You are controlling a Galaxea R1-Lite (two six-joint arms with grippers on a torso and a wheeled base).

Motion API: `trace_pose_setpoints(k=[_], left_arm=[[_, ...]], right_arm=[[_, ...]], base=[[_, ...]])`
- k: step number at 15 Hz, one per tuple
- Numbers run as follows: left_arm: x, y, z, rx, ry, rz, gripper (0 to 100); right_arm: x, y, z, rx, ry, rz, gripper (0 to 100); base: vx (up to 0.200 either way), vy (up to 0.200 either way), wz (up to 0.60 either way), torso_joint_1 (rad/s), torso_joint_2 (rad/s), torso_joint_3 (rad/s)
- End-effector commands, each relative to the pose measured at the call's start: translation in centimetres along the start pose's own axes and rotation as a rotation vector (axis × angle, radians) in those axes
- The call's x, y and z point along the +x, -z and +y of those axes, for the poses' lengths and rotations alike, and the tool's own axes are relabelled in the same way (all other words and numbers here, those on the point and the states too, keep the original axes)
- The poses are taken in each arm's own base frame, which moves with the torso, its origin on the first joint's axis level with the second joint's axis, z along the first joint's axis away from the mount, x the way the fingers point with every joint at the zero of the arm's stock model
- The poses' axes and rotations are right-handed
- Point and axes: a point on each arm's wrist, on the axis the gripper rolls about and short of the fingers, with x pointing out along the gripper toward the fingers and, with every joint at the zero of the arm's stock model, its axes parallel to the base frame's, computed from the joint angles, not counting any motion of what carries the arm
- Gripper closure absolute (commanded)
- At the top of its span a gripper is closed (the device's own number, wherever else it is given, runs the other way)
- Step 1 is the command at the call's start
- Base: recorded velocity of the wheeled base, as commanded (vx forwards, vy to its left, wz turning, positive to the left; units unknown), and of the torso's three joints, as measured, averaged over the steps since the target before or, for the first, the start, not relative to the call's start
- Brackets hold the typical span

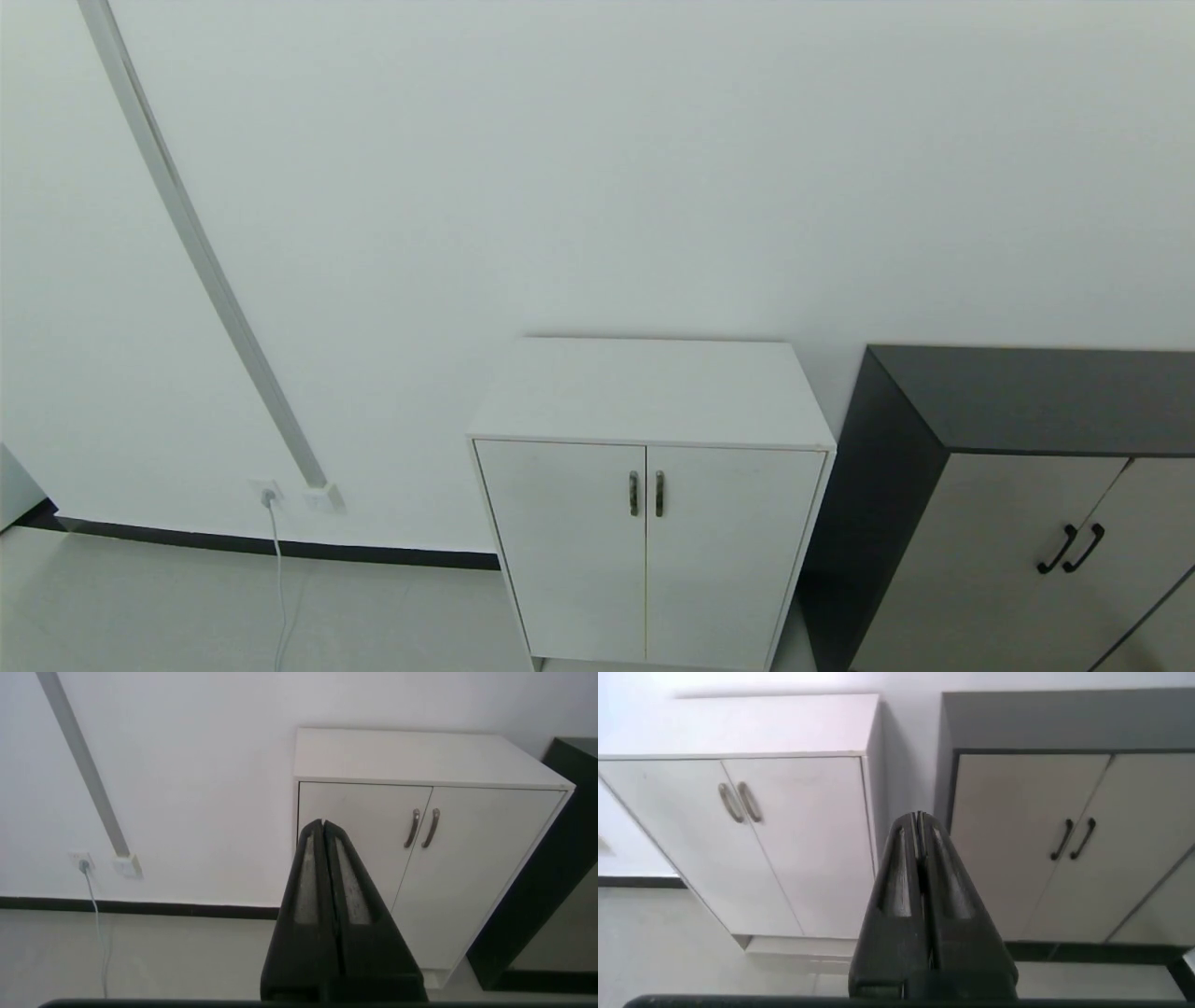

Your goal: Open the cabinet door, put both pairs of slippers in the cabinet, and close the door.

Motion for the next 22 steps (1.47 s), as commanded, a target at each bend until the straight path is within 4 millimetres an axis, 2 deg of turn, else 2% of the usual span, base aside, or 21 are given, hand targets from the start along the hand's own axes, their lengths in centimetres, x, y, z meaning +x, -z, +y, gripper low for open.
trace_pose_setpoints(k=[1,9,15,22], left_arm=[[0.02,0.03,0.0,0.0,-0.001,0.003,100],[0.01,-0.01,0.0,0.0,0.001,0.001,100],[0.02,0.03,0.0,0.003,-0.001,0.003,100],[0.02,0.03,0.0,0.003,-0.001,0.003,100]], right_arm=[[-0.04,0.02,-0.05,-0.003,-0.031,-0.005,100],[-0.66,0.24,-0.02,-0.003,-0.018,-0.087,100],[-0.66,0.14,-0.25,0.081,0.078,-0.099,100],[-0.66,0.15,-0.25,0.078,0.08,-0.097,100]], base=[[0.0,0.0,0.0,0.0,0.0,0.0],[0.0,0.0,0.0,0.0,0.0,0.0],[0.0,0.0,0.0,0.0,0.0,0.0],[0.0,0.0,0.0,0.0,0.0,0.0]])
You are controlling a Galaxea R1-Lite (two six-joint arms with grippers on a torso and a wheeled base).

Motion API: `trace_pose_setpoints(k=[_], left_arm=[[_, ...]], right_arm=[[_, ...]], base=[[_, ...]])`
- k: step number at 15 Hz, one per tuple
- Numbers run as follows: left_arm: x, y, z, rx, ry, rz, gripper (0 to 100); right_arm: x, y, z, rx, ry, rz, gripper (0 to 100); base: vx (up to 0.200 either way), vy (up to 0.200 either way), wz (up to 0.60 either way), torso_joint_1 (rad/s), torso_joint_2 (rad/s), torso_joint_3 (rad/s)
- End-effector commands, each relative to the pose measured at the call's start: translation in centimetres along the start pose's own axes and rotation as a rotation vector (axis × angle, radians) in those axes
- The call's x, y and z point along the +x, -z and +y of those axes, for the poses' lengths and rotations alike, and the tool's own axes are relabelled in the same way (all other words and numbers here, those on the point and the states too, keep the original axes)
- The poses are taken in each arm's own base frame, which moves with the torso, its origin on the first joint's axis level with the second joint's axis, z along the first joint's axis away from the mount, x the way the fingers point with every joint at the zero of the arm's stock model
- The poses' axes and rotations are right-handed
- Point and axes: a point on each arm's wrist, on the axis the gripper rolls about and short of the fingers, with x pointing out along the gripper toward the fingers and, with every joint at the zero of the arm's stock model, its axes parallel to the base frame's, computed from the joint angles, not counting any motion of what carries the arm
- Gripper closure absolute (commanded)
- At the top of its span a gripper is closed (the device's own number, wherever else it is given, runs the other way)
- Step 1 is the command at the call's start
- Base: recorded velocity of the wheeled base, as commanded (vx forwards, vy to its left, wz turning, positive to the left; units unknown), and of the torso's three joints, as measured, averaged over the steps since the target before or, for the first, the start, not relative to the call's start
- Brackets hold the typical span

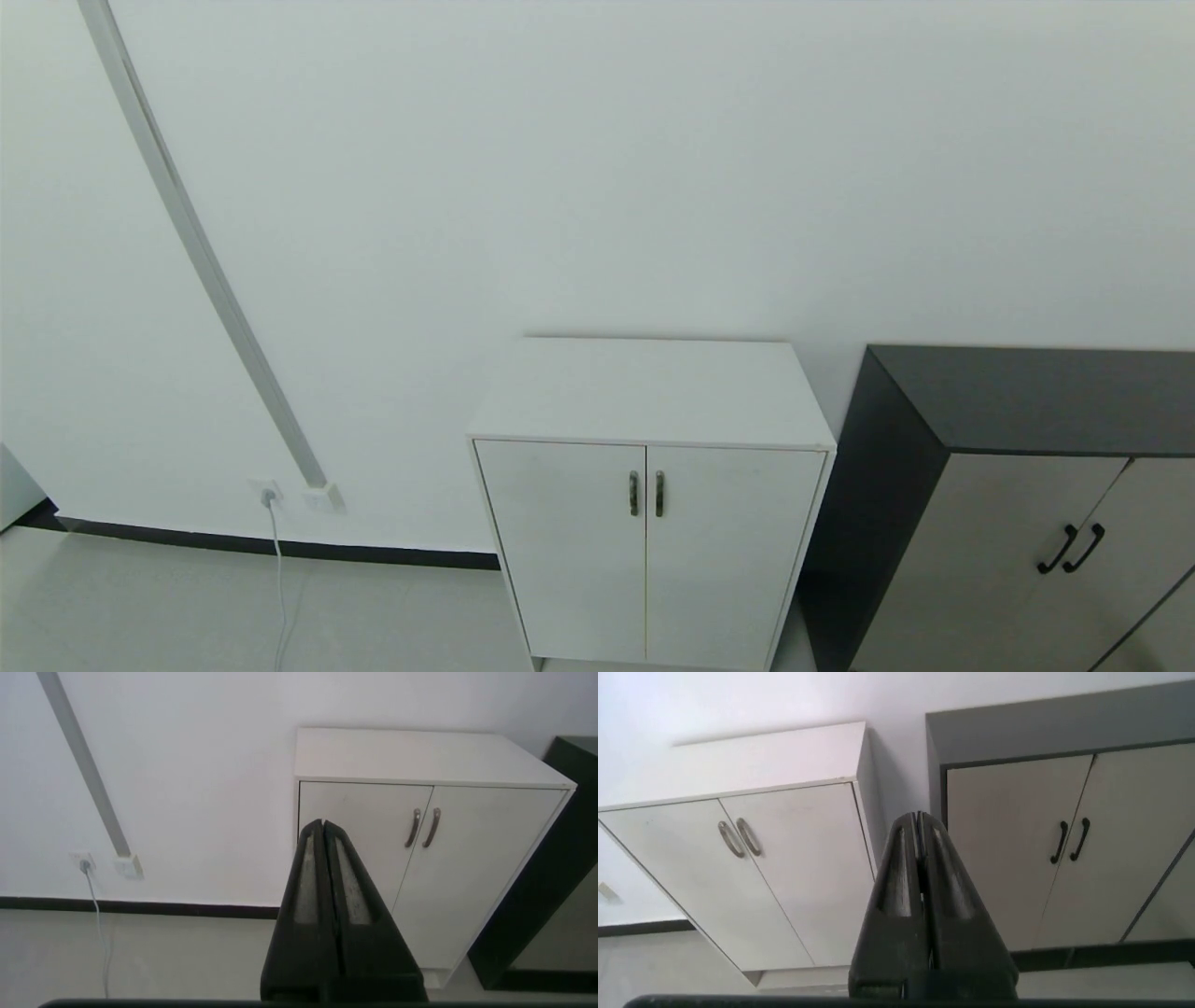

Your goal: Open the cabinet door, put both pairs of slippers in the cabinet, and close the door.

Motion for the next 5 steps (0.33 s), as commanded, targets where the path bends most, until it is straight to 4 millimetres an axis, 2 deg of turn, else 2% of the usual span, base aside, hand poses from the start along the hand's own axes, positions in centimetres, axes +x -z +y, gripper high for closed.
trace_pose_setpoints(k=[1,5], left_arm=[[0.01,0.0,0.0,-0.001,-0.001,0.001,100],[0.01,0.0,0.0,-0.001,-0.001,0.001,100]], right_arm=[[0.0,0.0,0.0,-0.001,0.0,0.0,100],[0.0,0.0,0.0,-0.004,0.0,0.0,100]], base=[[0.0,0.0,0.0,0.0,0.0,0.0],[0.0,0.0,0.0,0.0,0.0,0.0]])
